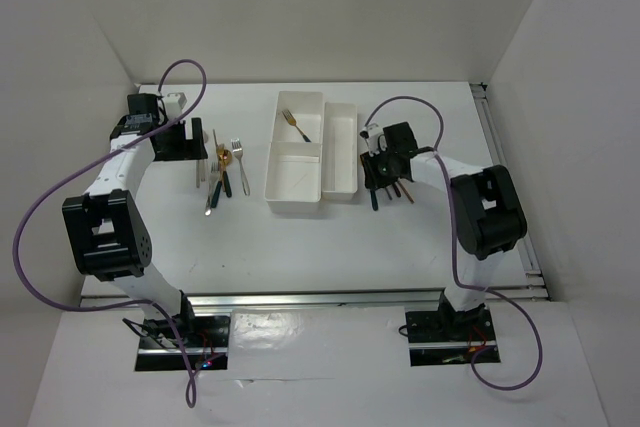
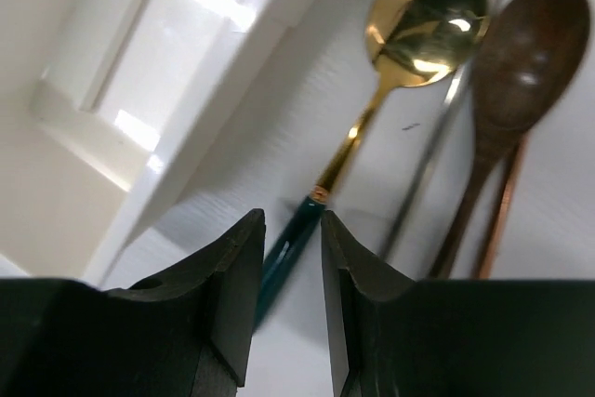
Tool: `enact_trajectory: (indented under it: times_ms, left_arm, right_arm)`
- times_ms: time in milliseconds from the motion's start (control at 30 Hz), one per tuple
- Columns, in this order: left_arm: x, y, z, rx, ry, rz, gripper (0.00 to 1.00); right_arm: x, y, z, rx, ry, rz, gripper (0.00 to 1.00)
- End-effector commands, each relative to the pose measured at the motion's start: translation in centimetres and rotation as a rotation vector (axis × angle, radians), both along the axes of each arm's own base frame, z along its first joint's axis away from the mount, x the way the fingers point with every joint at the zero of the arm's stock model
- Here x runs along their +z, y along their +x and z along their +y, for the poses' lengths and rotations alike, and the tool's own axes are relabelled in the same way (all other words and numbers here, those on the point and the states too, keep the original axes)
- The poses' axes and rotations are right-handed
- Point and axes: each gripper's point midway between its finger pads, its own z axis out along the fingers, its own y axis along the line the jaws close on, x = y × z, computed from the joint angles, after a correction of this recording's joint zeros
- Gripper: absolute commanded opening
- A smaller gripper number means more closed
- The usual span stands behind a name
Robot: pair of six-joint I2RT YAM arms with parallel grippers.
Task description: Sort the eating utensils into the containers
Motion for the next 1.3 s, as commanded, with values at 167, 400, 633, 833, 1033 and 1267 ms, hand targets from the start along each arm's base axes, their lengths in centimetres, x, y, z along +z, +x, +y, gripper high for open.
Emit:
enact_trajectory:
  times_ms: [167,400,633,833,1033,1267]
  left_arm:
    - [2.4,0.8,0.4,-0.005,0.037,-0.072,1.00]
    - [2.8,1.2,0.7,-0.006,0.052,-0.081,1.00]
    - [3.2,2.3,0.9,-0.006,0.055,-0.100,1.00]
    - [2.5,2.0,0.6,-0.013,0.044,-0.084,1.00]
    - [1.7,1.3,0.3,0.021,0.015,-0.074,1.00]
    - [1.7,0.1,0.6,0.050,0.036,-0.092,1.00]
  right_arm:
    - [-2.3,-2.5,0.8,-0.015,-0.127,0.038,0.39]
    - [-4.0,-3.1,-1.4,-0.080,-0.243,0.054,0.37]
    - [-4.6,-4.5,-2.7,-0.129,-0.255,0.107,0.00]
    - [5.3,1.5,-3.8,-0.241,-0.094,-0.134,0.00]
    - [16.3,6.1,-1.5,-0.329,0.160,-0.291,0.00]
    - [20.7,3.7,10.8,-0.115,0.547,-0.177,0.00]
